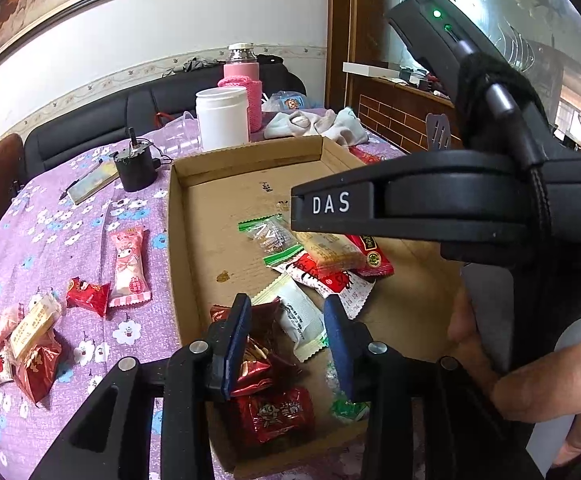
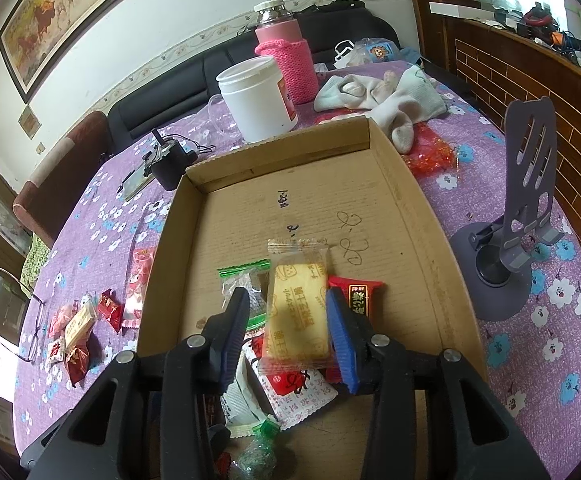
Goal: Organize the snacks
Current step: 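Lower both snacks into the cardboard tray and open both grippers, then grasp a white red-printed packet with the left gripper while the right withdraws from the tray, then grasp a dark red gold-patterned packet with the right gripper while the left holds the white packet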
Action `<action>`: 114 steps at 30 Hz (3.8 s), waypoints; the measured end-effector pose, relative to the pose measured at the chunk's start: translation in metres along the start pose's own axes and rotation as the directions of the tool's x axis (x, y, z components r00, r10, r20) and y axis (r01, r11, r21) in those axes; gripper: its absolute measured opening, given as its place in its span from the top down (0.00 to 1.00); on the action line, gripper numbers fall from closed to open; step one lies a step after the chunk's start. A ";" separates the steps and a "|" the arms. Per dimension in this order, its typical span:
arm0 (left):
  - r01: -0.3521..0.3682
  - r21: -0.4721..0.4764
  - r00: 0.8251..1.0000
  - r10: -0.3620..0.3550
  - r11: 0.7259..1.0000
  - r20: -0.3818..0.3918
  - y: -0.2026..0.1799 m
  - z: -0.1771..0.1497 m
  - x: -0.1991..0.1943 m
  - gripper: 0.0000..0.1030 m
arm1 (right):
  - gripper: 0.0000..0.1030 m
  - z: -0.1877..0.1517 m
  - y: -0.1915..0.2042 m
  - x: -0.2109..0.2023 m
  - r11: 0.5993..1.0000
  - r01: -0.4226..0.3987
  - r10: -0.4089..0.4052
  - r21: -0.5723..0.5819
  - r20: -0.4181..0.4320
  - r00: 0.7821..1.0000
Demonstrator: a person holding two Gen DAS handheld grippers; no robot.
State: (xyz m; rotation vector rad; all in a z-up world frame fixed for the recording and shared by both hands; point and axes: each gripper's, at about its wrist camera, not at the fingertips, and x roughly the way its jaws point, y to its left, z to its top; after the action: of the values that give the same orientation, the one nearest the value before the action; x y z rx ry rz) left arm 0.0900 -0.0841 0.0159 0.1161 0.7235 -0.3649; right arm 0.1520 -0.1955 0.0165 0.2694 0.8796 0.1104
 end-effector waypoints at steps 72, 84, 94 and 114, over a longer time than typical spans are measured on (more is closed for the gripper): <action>-0.061 -0.291 0.951 -0.033 0.955 -0.307 0.276 -0.069 -0.041 0.39 | 0.51 -0.009 0.038 -0.026 0.996 -0.073 0.079 -0.059 0.104 0.991; -0.332 -0.329 0.925 0.238 0.884 -0.295 0.268 -0.070 -0.035 0.65 | 0.51 -0.013 0.051 -0.033 0.990 -0.091 0.103 -0.105 0.116 0.988; -0.375 -0.373 0.922 0.302 0.848 -0.240 0.283 -0.079 -0.041 0.66 | 0.37 -0.040 0.129 -0.036 0.894 -0.409 0.402 -0.186 -0.072 0.913; -0.335 -0.423 0.938 0.259 0.842 -0.228 0.297 -0.082 -0.047 0.66 | 0.38 -0.072 0.256 0.078 0.959 -0.204 0.132 -0.195 -0.330 0.935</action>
State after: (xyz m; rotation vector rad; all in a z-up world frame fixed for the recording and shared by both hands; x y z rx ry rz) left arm 0.1144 0.2246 -0.0202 -0.1906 0.9220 0.1242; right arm 0.1492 0.0803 -0.0142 0.1137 1.1498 0.4217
